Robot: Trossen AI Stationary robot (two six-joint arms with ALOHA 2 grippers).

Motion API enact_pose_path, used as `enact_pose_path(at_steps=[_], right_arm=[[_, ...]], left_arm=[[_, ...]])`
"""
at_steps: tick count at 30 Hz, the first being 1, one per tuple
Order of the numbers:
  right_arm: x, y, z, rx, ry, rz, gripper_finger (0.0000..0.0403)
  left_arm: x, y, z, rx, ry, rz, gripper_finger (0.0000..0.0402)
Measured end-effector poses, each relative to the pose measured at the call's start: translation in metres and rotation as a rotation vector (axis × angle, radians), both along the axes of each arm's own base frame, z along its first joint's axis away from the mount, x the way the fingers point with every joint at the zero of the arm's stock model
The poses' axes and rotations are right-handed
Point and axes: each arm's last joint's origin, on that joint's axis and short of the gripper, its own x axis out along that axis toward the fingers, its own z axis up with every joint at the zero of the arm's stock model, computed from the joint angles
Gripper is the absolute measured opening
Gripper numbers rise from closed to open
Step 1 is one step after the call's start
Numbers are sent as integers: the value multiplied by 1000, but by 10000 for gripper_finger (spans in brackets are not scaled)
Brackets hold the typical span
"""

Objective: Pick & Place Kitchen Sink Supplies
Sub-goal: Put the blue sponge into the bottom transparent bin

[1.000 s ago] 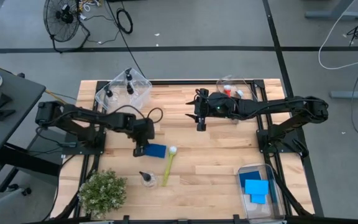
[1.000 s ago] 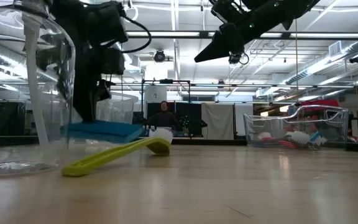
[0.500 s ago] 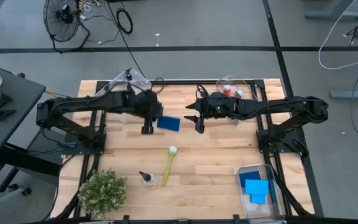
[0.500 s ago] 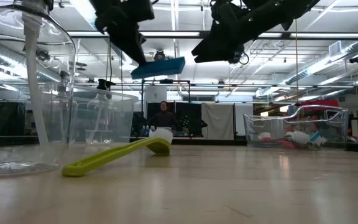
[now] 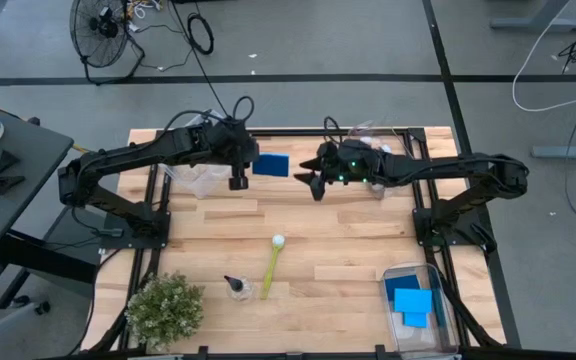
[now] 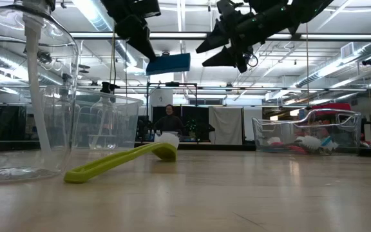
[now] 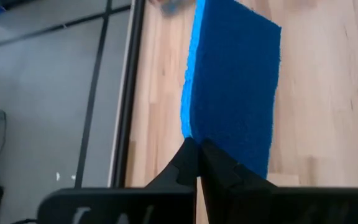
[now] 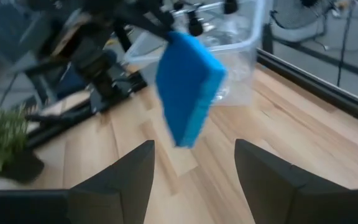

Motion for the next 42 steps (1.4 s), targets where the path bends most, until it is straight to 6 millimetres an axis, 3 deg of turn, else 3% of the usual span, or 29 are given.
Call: enact_pose_path(at_steps=[6,11,22,29,42], right_arm=[[-4,-18,1,109,-35,-48,224],[-5,-27,7,143,-108,20,224],[-1,-32,8,145,-158,41,224],[7,-34,-7,210,-125,46,224],[9,-35,-9,172,-115,53,222]], left_arm=[[4,1,5,61,-38,-46,7],[5,2,6,66,-51,-45,4],[20,5,-4,48,-79,-73,6],[35,8,-12,37,-113,-93,5],[34,8,-13,27,-104,-95,8]])
